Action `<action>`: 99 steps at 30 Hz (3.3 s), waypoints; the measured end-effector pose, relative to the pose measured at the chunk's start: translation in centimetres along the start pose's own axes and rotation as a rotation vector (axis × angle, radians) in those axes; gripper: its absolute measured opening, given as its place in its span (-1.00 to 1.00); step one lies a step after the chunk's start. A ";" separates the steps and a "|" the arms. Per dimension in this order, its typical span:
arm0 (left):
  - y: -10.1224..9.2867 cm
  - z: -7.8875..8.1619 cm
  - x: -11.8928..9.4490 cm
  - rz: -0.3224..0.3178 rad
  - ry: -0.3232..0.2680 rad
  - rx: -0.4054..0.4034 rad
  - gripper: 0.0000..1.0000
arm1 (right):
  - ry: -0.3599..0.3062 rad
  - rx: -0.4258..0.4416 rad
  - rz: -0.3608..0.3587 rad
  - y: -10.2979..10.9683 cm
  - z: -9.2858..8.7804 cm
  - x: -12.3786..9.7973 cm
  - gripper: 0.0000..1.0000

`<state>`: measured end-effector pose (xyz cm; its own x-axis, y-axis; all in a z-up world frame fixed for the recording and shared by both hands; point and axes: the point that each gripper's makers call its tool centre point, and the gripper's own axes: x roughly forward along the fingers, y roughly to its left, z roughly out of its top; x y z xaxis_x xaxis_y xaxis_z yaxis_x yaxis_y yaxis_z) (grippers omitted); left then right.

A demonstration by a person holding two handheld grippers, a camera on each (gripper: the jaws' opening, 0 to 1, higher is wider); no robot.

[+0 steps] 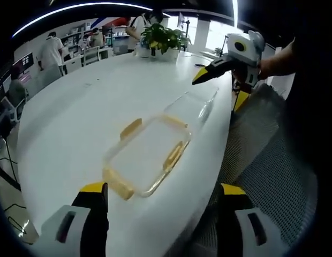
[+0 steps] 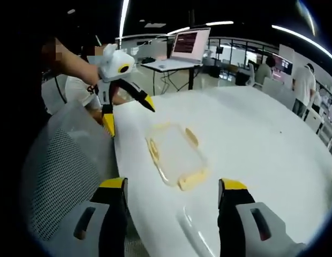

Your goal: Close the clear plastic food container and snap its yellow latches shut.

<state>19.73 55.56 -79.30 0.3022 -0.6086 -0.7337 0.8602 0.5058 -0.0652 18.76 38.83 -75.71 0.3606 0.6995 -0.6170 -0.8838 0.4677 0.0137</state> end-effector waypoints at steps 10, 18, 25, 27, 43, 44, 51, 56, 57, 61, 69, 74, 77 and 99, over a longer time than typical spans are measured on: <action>1.4 -0.6 0.2 -0.025 0.040 0.049 0.59 | 0.024 -0.010 0.005 -0.2 0.0 1.2 0.29; 1.6 -0.8 0.3 -0.048 0.058 0.084 0.58 | 0.055 -0.032 -0.003 -0.7 -0.1 1.8 0.24; 2.1 -0.8 0.7 -0.070 0.077 0.133 0.58 | 0.084 -0.059 0.001 -1.0 -0.3 2.6 0.24; 2.4 -0.7 1.0 -0.076 0.087 0.152 0.58 | 0.095 -0.067 0.001 -1.1 -0.4 2.8 0.24; 4.9 -1.2 2.0 -0.107 0.135 0.230 0.56 | 0.139 -0.072 0.004 -2.2 -0.4 4.3 0.21; 4.9 -1.2 2.0 -0.110 0.138 0.233 0.56 | 0.142 -0.073 0.005 -2.2 -0.5 4.3 0.20; 5.2 -1.6 2.3 -0.128 0.161 0.266 0.53 | 0.175 -0.096 0.018 -2.6 -0.9 4.5 0.18; 5.2 -1.5 2.4 -0.141 0.176 0.291 0.49 | 0.207 -0.114 0.028 -2.9 -1.2 4.8 0.16; 5.3 -1.4 2.4 -0.142 0.178 0.294 0.49 | 0.220 -0.122 0.028 -3.0 -1.4 4.9 0.14; 5.5 -1.4 2.7 -0.151 0.198 0.309 0.47 | 0.227 -0.129 0.038 -3.1 -1.3 5.3 0.12; 5.7 -1.5 3.0 -0.164 0.223 0.334 0.47 | 0.271 -0.183 0.070 -3.0 -1.6 6.4 0.11; 5.8 -1.7 3.2 -0.176 0.241 0.345 0.43 | 0.286 -0.187 0.088 -3.0 -1.7 6.8 0.13; 5.9 -1.8 3.3 -0.182 0.254 0.340 0.38 | 0.303 -0.207 0.089 -3.1 -1.9 7.1 0.17; 6.2 -2.1 4.3 -0.203 0.322 0.408 0.19 | 0.405 -0.253 0.125 -3.8 -3.3 8.0 0.08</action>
<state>25.54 57.37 -84.26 0.0283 -0.4191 -0.9075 0.9966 0.0817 -0.0067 24.04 40.81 -83.34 0.1470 0.4521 -0.8797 -0.9757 0.2126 -0.0538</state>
